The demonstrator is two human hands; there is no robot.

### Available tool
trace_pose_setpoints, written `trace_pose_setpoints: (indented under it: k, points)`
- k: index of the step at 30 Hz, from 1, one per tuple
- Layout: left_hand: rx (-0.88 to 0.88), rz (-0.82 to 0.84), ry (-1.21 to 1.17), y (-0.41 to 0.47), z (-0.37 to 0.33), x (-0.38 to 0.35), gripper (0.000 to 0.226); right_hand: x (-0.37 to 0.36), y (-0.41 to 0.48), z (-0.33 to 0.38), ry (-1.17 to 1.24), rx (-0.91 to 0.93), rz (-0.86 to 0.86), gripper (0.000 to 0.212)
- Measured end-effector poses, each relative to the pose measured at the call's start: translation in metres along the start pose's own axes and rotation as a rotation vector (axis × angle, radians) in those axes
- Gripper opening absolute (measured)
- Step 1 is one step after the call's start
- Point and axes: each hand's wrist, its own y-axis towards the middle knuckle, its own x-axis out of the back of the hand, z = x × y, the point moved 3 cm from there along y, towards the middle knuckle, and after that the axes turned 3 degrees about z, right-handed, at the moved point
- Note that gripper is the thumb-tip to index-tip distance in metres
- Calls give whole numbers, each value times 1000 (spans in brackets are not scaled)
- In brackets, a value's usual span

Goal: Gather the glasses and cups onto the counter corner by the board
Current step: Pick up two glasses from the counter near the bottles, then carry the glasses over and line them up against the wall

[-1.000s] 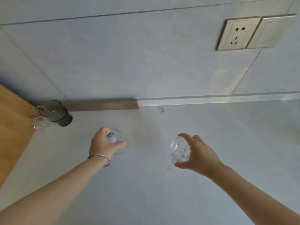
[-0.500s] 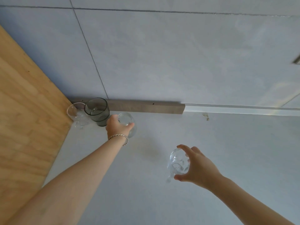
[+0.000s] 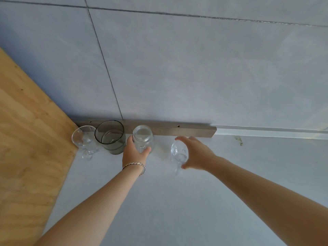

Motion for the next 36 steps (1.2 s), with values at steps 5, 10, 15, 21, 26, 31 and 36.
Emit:
trace_pose_setpoints:
  k: [5,10,15,21,26,31,36]
  points:
    - [24,24,43,13,4,6,70,1,53,24,-22,57,2,90]
    - [11,71,73,11,4,9,75,-2,77,27,14,18,25,93]
    - [22,111,143,5,0,13,75,-1,60,16,72,4,-8,95]
    - [207,180,506,-40,-5,12,63,-9,-4,-34,-58,-37,18,73]
    - [64,520,769,-84,-15,-26,22,-18,-66,-91,-107,-122,189,46]
    - [-122,739,939,-137,-49,-105,17,-19,-136,-157,-43,-227,224,40]
    - [-270,795,968,-206,-87,-210,32,-14,-220,-249,73,-348,173,40]
